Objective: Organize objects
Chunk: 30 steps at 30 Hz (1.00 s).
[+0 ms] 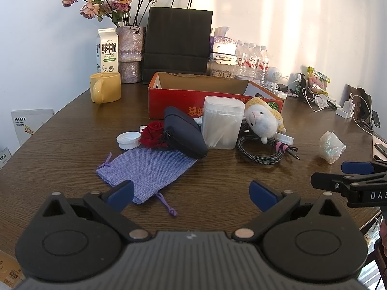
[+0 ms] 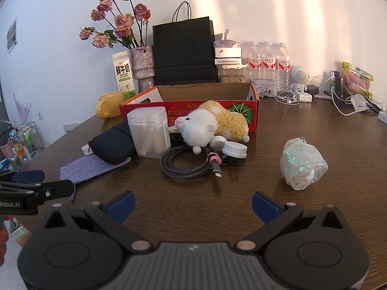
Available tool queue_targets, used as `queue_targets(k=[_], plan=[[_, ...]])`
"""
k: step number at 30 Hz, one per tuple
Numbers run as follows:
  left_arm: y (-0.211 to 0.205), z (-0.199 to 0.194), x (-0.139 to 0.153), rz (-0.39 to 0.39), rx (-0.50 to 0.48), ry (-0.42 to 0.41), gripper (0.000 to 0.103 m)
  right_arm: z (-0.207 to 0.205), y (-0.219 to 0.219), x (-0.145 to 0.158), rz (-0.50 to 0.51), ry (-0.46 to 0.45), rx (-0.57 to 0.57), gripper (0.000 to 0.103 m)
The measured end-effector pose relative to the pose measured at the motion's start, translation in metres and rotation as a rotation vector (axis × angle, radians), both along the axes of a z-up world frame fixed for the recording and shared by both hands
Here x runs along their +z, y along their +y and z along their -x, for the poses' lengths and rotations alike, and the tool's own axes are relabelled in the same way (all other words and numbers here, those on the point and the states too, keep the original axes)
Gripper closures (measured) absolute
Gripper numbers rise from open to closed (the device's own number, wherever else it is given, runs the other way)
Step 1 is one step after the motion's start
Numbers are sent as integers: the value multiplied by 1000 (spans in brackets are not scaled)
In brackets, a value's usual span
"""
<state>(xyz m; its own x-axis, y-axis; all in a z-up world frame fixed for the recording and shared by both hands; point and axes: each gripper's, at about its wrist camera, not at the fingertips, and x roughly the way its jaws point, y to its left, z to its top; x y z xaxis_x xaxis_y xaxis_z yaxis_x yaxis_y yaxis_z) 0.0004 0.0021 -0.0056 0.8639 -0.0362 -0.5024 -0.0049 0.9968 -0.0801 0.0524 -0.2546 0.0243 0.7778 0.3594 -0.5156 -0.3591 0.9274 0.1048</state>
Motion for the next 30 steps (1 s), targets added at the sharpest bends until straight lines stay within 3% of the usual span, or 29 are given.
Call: queue_targets(k=[30], plan=[[2,0,-1,2,1,5,0,0,3,-1,3,4,0,0]])
